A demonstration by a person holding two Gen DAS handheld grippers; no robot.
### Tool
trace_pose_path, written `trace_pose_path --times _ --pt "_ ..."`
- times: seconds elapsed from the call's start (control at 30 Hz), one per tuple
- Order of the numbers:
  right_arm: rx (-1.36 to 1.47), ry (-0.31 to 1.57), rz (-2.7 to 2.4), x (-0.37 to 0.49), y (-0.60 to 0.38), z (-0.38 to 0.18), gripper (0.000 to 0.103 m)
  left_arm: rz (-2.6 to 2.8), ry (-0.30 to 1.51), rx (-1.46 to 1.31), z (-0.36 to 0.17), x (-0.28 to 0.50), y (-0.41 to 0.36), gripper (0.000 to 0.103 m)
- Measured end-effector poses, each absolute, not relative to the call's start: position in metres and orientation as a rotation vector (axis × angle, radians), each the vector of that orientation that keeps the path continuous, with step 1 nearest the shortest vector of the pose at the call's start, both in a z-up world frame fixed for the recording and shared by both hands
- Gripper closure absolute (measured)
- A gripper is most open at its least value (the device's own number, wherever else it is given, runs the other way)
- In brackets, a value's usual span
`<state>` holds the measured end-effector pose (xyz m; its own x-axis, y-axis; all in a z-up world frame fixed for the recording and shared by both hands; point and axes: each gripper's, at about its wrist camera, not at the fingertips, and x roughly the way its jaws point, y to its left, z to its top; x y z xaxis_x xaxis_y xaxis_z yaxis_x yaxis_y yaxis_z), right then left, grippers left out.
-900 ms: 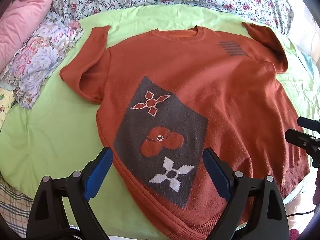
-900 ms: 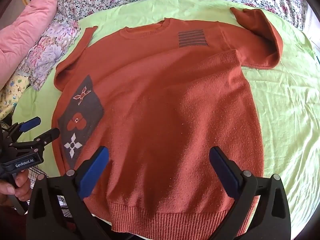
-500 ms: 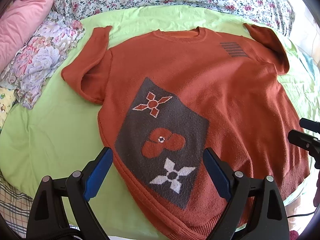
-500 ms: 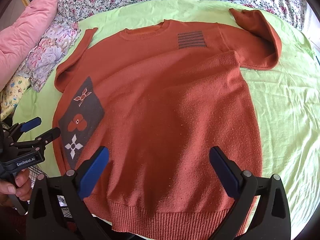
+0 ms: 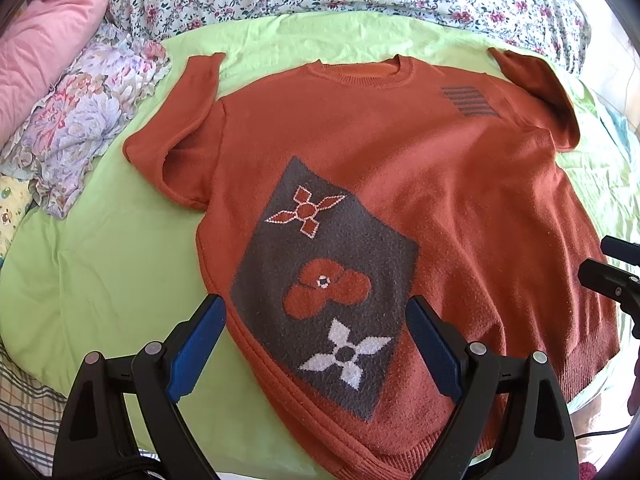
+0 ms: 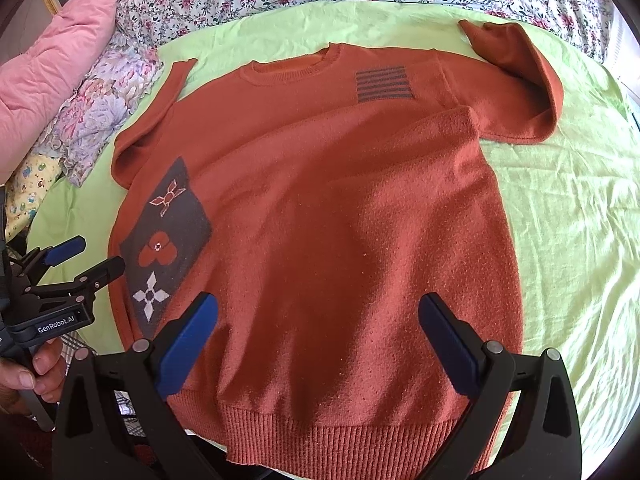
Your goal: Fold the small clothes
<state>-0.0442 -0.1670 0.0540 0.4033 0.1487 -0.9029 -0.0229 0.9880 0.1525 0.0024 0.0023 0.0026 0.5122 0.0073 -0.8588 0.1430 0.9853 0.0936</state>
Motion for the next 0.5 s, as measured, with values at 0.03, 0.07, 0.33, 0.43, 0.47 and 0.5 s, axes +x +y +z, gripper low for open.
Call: trace_pose_path --times 0.03,0.07,0.33,0.43,0.47,0.5 --pt "0.139 1.139 0.117 -0.0447 -0.1675 0.0539 0.003 -0.082 1.029 0.161 0.0026 0.0025 0.0023 0.011" --pt "0.141 1.14 0.118 -0.0445 -0.1676 0.054 0.003 -0.08 1.025 0.163 0.0029 0.0025 0.0024 0.011" --pt "0.133 1.116 0.118 -0.0435 -0.1662 0.0553 0.003 -0.087 1.052 0.147 0.0024 0.0059 0.0029 0.011" --pt "0.134 1.117 0.12 -0.0418 -0.1657 0.0567 0.003 -0.083 1.048 0.148 0.0023 0.0068 0.0032 0.011" --pt "0.137 1.142 0.117 -0.042 -0.1658 0.0557 0.003 -0.083 1.049 0.147 0.0023 0.0073 0.0032 0.011" --pt "0.137 1.141 0.118 -0.0416 -0.1657 0.0563 0.003 -0.082 1.042 0.15 0.0022 0.0068 0.0032 0.011"
